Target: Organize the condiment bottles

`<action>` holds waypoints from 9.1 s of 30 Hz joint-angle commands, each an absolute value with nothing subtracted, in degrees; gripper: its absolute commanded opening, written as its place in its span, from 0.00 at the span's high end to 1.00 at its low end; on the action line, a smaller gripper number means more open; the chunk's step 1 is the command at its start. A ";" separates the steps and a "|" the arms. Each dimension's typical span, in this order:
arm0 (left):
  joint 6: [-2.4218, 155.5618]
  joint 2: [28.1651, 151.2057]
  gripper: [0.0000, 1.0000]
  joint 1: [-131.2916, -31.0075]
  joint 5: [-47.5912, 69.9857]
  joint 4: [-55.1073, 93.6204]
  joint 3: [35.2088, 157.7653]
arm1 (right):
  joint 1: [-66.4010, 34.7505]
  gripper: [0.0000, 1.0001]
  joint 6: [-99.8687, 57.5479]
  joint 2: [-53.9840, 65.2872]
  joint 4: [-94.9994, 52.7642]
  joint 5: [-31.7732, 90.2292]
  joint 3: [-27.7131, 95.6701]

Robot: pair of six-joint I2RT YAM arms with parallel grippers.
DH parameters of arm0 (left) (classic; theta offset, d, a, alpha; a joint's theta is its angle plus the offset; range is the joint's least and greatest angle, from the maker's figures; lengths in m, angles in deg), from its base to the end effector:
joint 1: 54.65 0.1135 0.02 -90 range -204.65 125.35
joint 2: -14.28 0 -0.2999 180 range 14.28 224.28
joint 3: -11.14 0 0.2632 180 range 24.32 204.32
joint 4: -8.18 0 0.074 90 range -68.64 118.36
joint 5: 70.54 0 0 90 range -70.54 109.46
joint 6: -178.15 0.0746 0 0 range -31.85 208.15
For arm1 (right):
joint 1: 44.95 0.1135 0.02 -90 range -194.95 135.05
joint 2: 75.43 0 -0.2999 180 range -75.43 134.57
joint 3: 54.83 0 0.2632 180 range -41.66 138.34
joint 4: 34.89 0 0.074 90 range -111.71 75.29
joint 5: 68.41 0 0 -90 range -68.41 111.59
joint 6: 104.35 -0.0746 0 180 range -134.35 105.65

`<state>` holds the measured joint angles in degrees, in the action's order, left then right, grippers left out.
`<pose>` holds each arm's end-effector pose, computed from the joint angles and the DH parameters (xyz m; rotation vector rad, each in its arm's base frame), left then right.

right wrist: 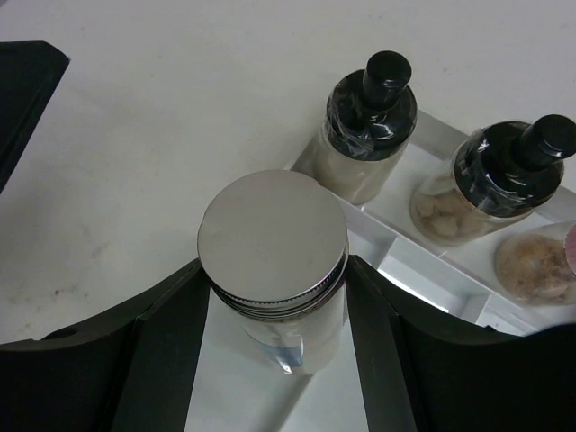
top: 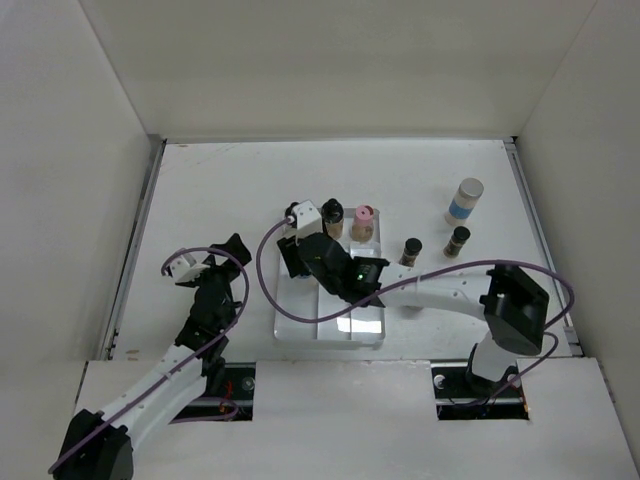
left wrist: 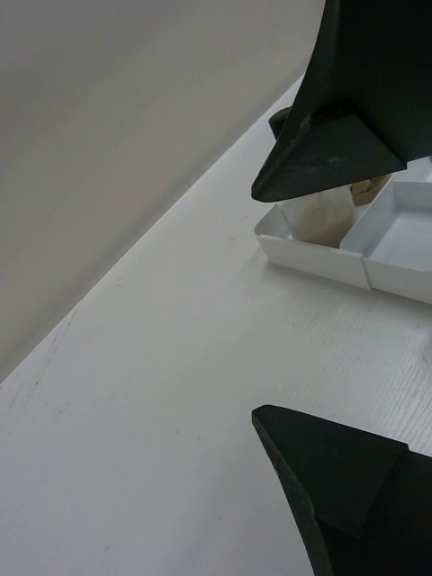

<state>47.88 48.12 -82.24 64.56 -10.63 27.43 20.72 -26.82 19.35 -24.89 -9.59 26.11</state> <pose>0.1561 -0.0219 0.2039 -0.7665 1.3637 -0.3255 0.2110 0.3728 0.2937 -0.5449 1.8636 0.3705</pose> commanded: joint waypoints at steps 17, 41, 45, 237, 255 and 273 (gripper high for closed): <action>45.87 46.98 0.00 -80.97 60.33 -10.54 25.46 | 19.87 0.34 -29.90 24.85 -58.27 -22.00 15.84; 46.05 46.71 0.00 -81.94 59.36 -9.67 26.16 | -19.45 0.00 -33.85 -11.44 -15.84 -23.68 13.62; 45.96 47.85 0.00 -82.03 59.01 -9.58 26.60 | -33.72 0.00 -34.21 -6.71 -12.84 -14.21 15.99; 46.40 49.79 0.00 -80.36 54.61 -10.37 27.31 | -8.69 0.05 -42.12 -10.14 -16.79 -16.30 1.85; 46.58 49.96 0.00 -80.62 54.79 -9.84 27.48 | -11.95 0.16 -44.93 -3.27 -17.41 -13.13 -0.43; 46.58 49.35 0.00 -80.62 54.97 -9.93 27.31 | -8.27 0.55 -44.14 -8.18 -14.78 -15.76 1.14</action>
